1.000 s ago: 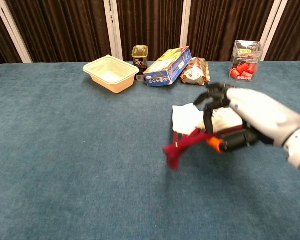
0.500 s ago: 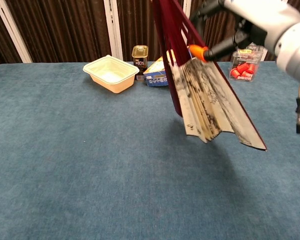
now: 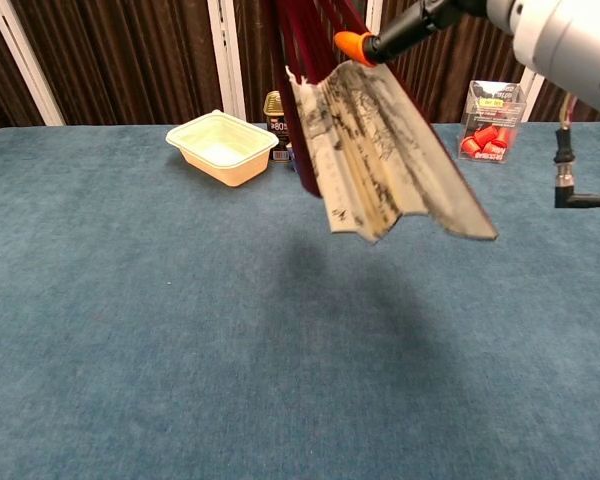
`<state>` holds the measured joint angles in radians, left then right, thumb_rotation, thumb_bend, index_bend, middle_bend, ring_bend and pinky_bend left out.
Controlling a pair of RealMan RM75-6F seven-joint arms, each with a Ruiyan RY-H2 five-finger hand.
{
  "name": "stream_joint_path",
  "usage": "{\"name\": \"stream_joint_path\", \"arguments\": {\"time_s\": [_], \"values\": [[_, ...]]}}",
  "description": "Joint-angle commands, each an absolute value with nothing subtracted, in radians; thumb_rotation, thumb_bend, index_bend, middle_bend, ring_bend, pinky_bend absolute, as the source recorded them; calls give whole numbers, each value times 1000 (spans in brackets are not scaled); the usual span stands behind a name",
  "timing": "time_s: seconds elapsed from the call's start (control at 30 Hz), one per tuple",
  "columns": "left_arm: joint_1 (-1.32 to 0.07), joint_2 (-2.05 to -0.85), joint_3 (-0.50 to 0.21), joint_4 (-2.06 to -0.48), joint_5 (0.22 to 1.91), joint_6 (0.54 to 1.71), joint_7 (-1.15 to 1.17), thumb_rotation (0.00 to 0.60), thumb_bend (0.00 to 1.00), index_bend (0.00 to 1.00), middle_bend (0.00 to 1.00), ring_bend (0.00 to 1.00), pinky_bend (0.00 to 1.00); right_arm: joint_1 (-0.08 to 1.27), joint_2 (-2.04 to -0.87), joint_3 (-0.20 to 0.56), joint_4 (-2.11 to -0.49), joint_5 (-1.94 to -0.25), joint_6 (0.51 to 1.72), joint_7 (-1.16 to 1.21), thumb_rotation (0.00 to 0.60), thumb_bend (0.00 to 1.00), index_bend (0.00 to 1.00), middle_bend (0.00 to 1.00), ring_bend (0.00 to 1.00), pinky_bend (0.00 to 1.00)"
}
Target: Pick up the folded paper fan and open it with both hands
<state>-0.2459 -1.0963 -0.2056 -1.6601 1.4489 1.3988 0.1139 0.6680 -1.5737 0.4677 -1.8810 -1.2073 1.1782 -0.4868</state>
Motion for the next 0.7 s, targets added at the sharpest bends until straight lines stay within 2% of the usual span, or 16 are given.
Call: {"name": "stream_joint_path", "arguments": {"time_s": [0.03, 0.43, 0.7], "values": [[-314, -1105, -251, -1686, 1405, 1331, 152, 600, 86, 36, 0, 0, 0, 684, -1576, 470, -1871, -1191, 1175, -497, 600, 455, 741, 280, 0, 0], [-518, -1231, -336, -1690, 1249, 1126, 245, 600, 236, 202, 11, 0, 0, 721, -1564, 481, -1857, -1161, 1173, -493, 600, 455, 746, 284, 0, 0], [-650, -1303, -367, -1648, 1201, 1017, 295, 600, 262, 252, 37, 0, 14, 742, -1541, 500, -1890, -1119, 1172, -492, 600, 456, 765, 294, 0, 0]]}}
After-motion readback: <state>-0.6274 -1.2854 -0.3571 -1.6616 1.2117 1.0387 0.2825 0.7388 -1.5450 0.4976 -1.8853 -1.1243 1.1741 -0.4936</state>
